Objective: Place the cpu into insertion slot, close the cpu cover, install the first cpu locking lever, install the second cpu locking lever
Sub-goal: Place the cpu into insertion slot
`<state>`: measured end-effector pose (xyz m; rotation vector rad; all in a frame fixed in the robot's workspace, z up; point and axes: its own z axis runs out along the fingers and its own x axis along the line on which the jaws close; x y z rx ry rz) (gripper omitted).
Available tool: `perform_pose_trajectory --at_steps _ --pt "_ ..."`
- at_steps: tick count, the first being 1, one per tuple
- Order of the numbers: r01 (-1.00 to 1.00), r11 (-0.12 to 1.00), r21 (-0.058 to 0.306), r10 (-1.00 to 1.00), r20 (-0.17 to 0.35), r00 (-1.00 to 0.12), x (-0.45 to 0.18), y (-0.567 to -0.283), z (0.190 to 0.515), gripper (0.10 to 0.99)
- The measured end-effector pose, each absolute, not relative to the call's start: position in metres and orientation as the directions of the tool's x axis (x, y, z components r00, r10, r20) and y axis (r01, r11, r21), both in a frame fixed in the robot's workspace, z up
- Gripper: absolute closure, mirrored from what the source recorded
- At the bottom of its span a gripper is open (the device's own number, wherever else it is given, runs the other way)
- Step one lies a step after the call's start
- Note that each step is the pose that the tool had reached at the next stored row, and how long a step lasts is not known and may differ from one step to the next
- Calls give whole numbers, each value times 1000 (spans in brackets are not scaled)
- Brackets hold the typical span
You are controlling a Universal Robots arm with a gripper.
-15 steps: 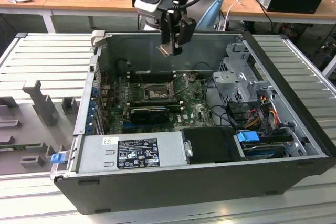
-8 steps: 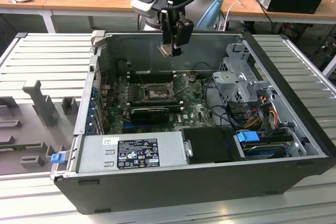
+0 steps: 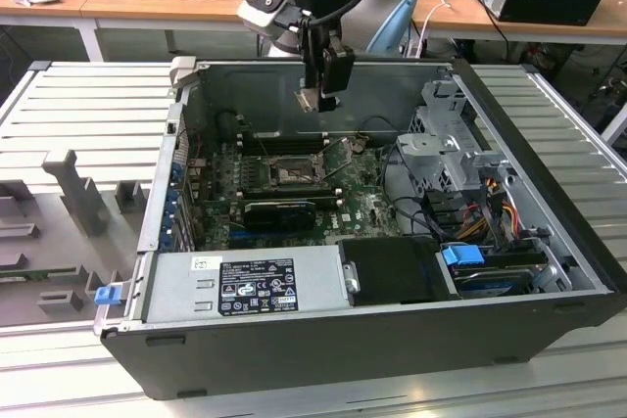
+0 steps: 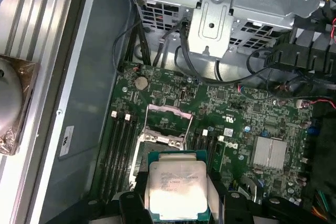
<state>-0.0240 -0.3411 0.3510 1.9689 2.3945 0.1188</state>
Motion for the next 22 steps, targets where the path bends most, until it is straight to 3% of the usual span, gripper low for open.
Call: perform_pose_trajectory --at_steps 12,22 --pt "995 62 84 998 17 -63 -34 -341 340 561" --pt "996 47 79 999 17 -48 -34 -341 334 561"
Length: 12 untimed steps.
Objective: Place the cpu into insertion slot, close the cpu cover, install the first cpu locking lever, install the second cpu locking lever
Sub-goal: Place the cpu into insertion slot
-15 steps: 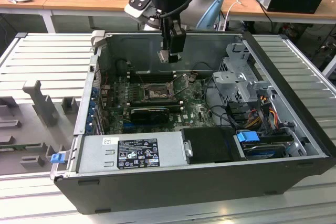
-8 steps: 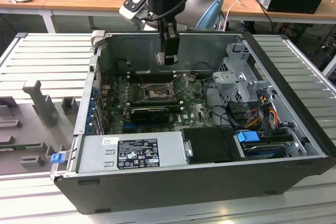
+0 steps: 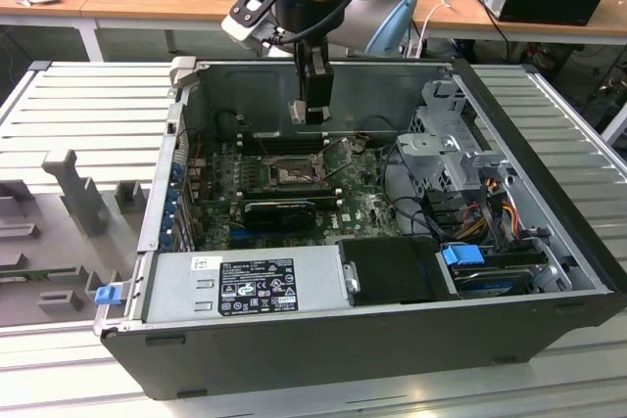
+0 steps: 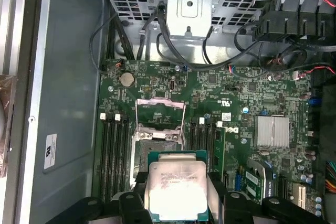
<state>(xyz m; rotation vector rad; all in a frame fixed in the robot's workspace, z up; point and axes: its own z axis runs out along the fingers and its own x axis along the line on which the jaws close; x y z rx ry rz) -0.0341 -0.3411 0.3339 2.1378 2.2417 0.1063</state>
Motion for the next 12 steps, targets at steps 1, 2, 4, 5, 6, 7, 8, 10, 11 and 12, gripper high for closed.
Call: perform_pose_trajectory --at_steps 1,2,4,5,6,7,8,10,11,12 --pt "996 46 78 999 17 -47 -34 -341 333 561" --pt "996 46 78 999 17 -47 -34 -341 333 561" --pt "996 45 78 999 17 -46 -34 -341 333 561" --pt "996 44 78 999 17 -45 -34 -341 332 561" --pt "996 43 78 999 17 -44 -34 -341 331 561" --pt "996 42 77 999 17 -43 -34 -341 331 561" --pt "996 40 77 999 17 -41 -34 -341 331 561" --pt "996 35 77 999 15 -36 -34 -341 330 561" --pt "996 35 78 999 15 -36 -34 -341 329 561" --pt "996 35 77 999 14 -36 -34 -341 329 561"
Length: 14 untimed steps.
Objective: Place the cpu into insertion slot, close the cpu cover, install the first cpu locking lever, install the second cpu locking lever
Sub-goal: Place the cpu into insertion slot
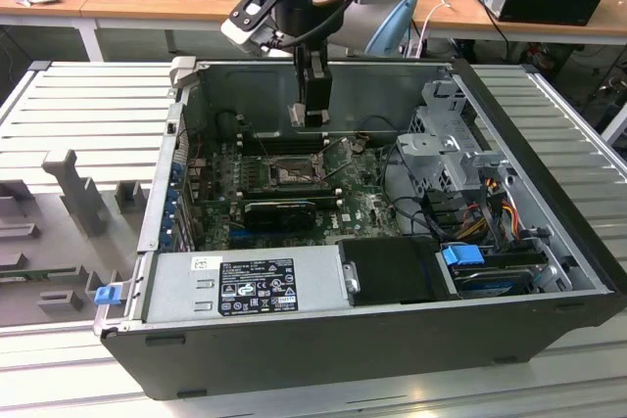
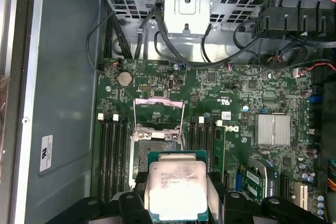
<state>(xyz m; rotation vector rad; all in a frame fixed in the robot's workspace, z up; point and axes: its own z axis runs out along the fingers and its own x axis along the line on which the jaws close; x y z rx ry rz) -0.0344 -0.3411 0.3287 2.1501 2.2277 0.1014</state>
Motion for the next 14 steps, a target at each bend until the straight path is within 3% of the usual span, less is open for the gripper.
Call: perform_pose_trajectory --at_steps 6,14 --pt "996 -24 83 1000 11 23 -34 -341 319 561" --pt "996 -24 83 1000 11 23 -35 -338 301 561"
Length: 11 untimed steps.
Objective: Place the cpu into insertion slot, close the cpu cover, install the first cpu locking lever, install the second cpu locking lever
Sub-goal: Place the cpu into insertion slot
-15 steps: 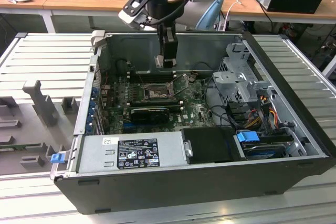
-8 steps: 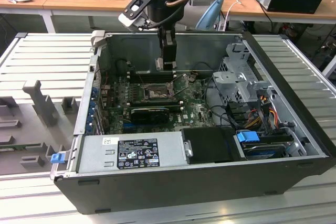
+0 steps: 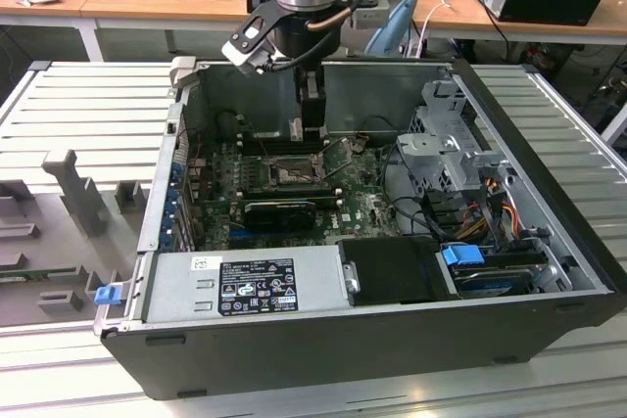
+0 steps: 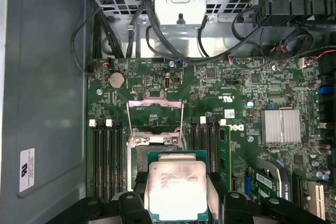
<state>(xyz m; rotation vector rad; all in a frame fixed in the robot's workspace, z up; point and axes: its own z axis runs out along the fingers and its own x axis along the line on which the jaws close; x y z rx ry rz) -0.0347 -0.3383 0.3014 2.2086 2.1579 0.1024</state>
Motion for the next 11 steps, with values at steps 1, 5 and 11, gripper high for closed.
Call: perform_pose_trajectory --at_steps 1,5,11 --pt "996 -24 84 1000 11 23 -35 -338 300 561" --pt "996 -24 84 1000 11 23 -35 -338 296 561" --pt "996 -24 84 1000 11 23 -36 -338 286 561"
